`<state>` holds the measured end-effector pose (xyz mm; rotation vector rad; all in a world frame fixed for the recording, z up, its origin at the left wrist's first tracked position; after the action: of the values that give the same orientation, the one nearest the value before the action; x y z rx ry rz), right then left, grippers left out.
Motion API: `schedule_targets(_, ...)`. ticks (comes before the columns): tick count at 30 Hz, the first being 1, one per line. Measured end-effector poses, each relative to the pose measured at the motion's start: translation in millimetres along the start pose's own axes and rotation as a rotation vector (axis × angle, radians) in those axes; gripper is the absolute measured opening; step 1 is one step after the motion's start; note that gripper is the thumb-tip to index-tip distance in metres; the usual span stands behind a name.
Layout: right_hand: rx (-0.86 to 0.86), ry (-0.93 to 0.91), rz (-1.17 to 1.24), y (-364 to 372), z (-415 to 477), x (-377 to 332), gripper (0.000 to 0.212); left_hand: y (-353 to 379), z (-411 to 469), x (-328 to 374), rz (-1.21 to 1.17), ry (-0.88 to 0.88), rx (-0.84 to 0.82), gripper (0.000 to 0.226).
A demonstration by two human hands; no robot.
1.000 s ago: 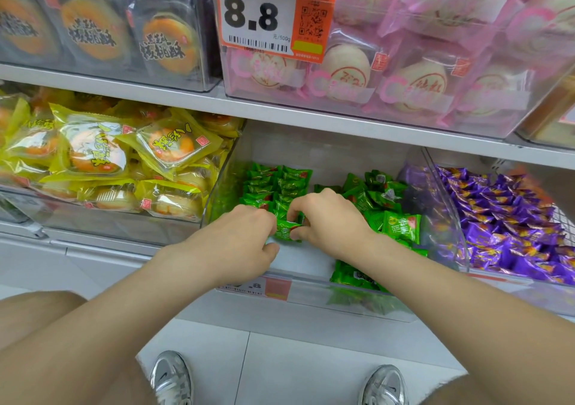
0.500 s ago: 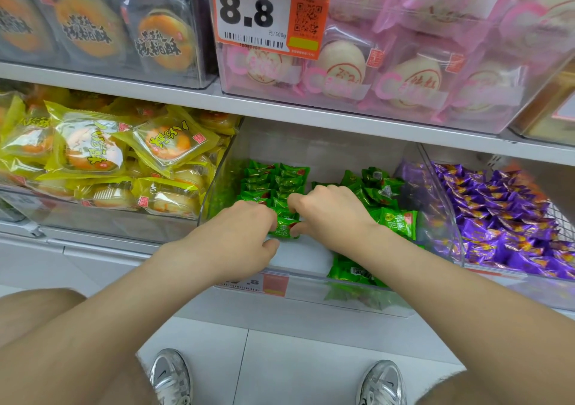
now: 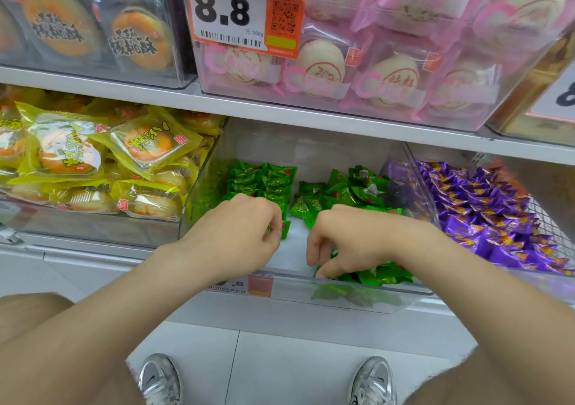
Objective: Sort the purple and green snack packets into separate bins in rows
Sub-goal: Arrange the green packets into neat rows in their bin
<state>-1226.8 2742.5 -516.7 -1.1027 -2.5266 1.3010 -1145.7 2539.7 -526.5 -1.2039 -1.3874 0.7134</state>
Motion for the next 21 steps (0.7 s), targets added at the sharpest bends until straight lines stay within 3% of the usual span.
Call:
schedule_targets(3,0.060,0.021,-0.027,-2,1,-6,0.018,0,4,8,-0.068,0.053,-0.020,0.011)
schedule_targets(5,0.176,0.029,0.082,-6,-4,-3,0.015,-1,4,16,-0.112,0.077,-0.057,0.006)
schedule_targets(6,0.247,0.026,0.197,-8,-7,0,0.015,-1,5,20,-0.149,0.086,-0.066,0.007)
schedule_targets(10,0.547,0.030,0.737,-13,-24,4,0.010,-3,6,27,-0.325,0.128,-0.053,0.055)
schedule_targets(12,0.630,0.039,1.025,-13,-29,2,0.009,-7,5,33,-0.352,0.169,0.021,0.059)
schedule_targets(17,0.625,-0.069,1.496,-13,-32,-6,0.022,-15,0,36,-0.471,0.186,0.251,0.035)
schedule_targets(21,0.599,-0.177,1.602,-13,-27,-14,0.030,-17,-3,28,-0.859,0.090,0.173,0.035)
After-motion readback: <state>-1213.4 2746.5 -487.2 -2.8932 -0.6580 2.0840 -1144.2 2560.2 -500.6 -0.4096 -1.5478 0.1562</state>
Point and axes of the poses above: each hand's wrist, its own z-axis towards the middle knuckle, its own y-axis out of the palm, x = y × z, the point moved 1 cm from there along z, towards the middle knuckle, and after that the axes turned 15 degrees about -x, right-handed, at the moved point
